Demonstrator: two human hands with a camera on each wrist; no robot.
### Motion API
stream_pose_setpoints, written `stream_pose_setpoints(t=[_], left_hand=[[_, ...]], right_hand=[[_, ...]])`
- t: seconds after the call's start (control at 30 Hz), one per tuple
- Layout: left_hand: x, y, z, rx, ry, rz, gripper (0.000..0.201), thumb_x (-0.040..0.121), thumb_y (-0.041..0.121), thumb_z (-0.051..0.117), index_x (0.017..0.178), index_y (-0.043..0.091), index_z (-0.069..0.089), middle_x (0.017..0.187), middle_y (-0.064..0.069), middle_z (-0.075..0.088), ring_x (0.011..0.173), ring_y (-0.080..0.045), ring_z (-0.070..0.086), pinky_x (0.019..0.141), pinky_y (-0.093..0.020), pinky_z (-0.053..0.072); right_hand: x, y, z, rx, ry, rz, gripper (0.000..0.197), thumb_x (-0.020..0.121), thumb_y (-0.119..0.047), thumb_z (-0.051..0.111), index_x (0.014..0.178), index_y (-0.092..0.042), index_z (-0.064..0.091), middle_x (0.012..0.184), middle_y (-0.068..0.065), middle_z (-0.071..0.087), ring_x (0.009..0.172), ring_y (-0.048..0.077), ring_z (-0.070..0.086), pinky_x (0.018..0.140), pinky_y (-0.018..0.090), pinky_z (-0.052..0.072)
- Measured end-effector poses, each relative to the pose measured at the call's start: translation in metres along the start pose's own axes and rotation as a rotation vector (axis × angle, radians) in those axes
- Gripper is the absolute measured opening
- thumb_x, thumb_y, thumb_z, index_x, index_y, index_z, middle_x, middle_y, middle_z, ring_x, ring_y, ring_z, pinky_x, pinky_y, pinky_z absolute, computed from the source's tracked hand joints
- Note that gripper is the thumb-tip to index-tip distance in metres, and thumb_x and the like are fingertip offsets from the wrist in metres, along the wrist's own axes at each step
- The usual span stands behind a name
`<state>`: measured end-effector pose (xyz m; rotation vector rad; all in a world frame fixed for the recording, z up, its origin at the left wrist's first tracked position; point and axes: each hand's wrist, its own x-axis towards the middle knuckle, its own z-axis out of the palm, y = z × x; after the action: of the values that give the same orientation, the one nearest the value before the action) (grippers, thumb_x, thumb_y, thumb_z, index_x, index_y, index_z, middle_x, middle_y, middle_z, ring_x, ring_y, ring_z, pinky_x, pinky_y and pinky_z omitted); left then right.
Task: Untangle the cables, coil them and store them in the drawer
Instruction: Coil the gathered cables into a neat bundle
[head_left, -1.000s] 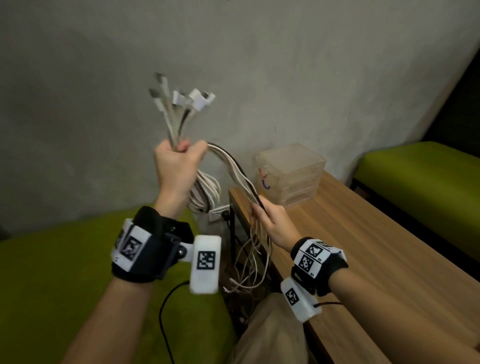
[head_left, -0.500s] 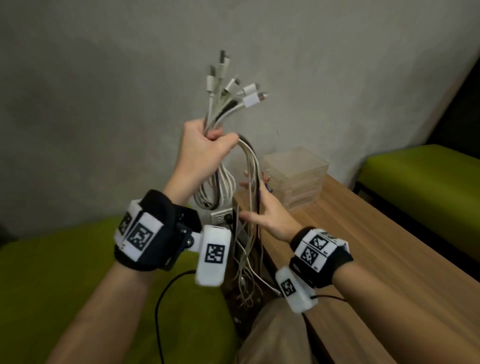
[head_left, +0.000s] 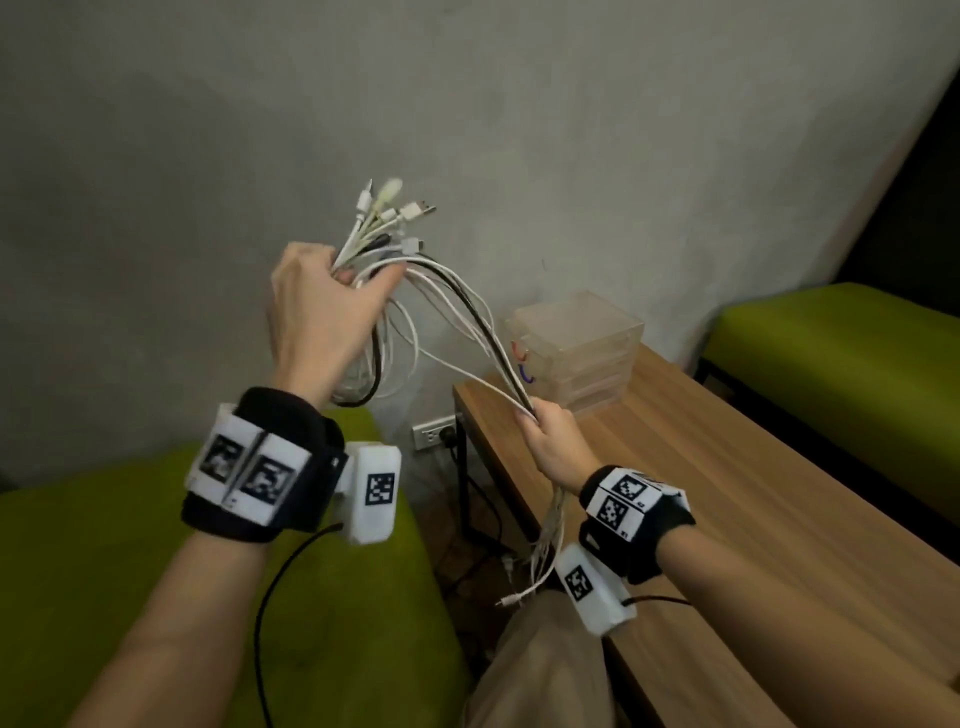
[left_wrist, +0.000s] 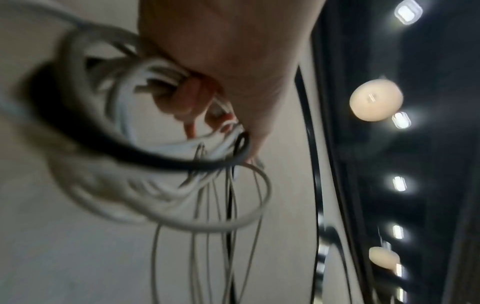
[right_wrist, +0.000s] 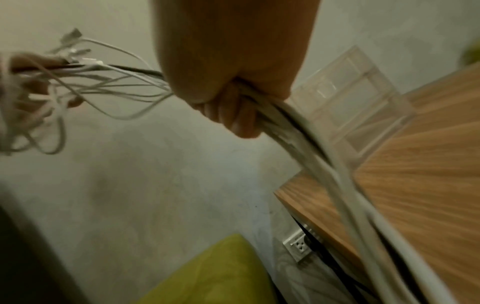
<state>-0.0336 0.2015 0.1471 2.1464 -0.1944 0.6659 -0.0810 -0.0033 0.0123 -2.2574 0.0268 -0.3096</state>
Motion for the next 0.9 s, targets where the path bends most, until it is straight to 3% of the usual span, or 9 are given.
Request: stream_pose_setpoints(t=[0.07,0.2,0.27,0.4,0.5,0.63,0.77,0.83,0.9], left_hand=[[-0.011,0.007,0.007,-0.039,0.054,0.092,0.037,0.067,0.048,0.075,0.079,0.017,0.060,0.097,0.005,0.051,0.078,-0.009,0.049,0.069,-0.022,0.037],[-0.028,0.019,0.018,-0.498,-0.559,0.033,0.062,0.060,0.028,0.083,0.115,0.017,0.058,0.092,0.023,0.064,0.081,0.010,0.057,0.066,-0.004,0.041],[-0.042,0.025,0.029,-0.379,-0.690,0.139,0.061,0.062,0.023,0.083,0.117,0.023,0.057,0.087,0.024,0.064,0.080,0.010,0.059,0.069,-0.008,0.045],[-0.060,0.023,0.063,0.222,-0.676,0.455,0.060,0.063,0.022,0.070,0.121,0.022,0.056,0.117,0.003,0.062,0.105,-0.020,0.058,0.086,-0.034,0.048],[-0.062,0.015,0.073,0.271,-0.800,0.392,0.029,0.062,0.020,0.067,0.090,0.021,0.059,0.092,-0.003,0.065,0.093,-0.029,0.061,0.074,-0.040,0.051],[-0.060,0.007,0.081,0.405,-0.612,0.452,0.015,0.070,0.013,0.057,0.085,0.016,0.053,0.095,-0.009,0.064,0.095,-0.035,0.059,0.068,-0.038,0.046],[-0.053,0.000,0.081,0.389,-0.437,0.459,0.010,0.080,0.009,0.053,0.076,0.017,0.046,0.089,-0.015,0.065,0.089,-0.040,0.060,0.061,-0.035,0.035],[-0.041,-0.004,0.079,0.297,-0.386,0.382,0.018,0.079,0.006,0.054,0.069,0.018,0.045,0.078,-0.016,0.064,0.080,-0.039,0.061,0.059,-0.033,0.036],[-0.031,-0.006,0.075,0.163,-0.336,0.282,0.022,0.075,0.001,0.055,0.063,0.018,0.047,0.066,-0.014,0.060,0.069,-0.037,0.060,0.055,-0.032,0.039]], right_hand=[[0.006,0.001,-0.001,-0.147,-0.057,0.068,0.025,0.096,-0.012,0.040,0.072,-0.013,0.044,0.077,0.012,0.056,0.077,0.029,0.054,0.062,0.027,0.030],[0.007,-0.002,0.000,-0.237,-0.104,0.105,0.016,0.096,-0.014,0.041,0.082,-0.010,0.045,0.093,0.022,0.060,0.088,0.035,0.056,0.065,0.028,0.031],[0.005,-0.007,-0.001,-0.241,-0.127,0.073,0.015,0.096,-0.015,0.041,0.087,-0.007,0.051,0.093,0.017,0.061,0.088,0.031,0.058,0.066,0.027,0.033],[0.000,-0.026,-0.007,-0.046,-0.117,-0.184,0.021,0.088,-0.002,0.049,0.107,-0.001,0.059,0.105,0.010,0.061,0.099,0.017,0.055,0.078,0.018,0.037],[0.001,-0.035,-0.012,0.092,-0.141,-0.221,0.021,0.083,0.008,0.052,0.101,0.000,0.060,0.094,0.001,0.054,0.084,0.000,0.049,0.071,0.001,0.036],[0.009,-0.033,-0.010,0.160,-0.046,-0.265,0.021,0.084,-0.001,0.053,0.075,-0.019,0.056,0.084,0.002,0.060,0.079,0.000,0.052,0.071,0.007,0.038],[0.013,-0.026,-0.007,-0.024,-0.021,-0.264,0.024,0.092,-0.016,0.049,0.114,-0.009,0.055,0.101,0.014,0.067,0.091,0.023,0.062,0.079,0.031,0.047],[0.005,-0.025,-0.002,0.031,-0.017,-0.228,0.022,0.096,-0.022,0.043,0.118,-0.016,0.042,0.081,0.012,0.064,0.064,0.020,0.060,0.065,0.039,0.050],[-0.002,-0.020,0.006,0.081,-0.005,-0.218,0.008,0.098,-0.024,0.039,0.100,-0.016,0.037,0.062,0.004,0.050,0.047,0.011,0.047,0.051,0.033,0.044]])
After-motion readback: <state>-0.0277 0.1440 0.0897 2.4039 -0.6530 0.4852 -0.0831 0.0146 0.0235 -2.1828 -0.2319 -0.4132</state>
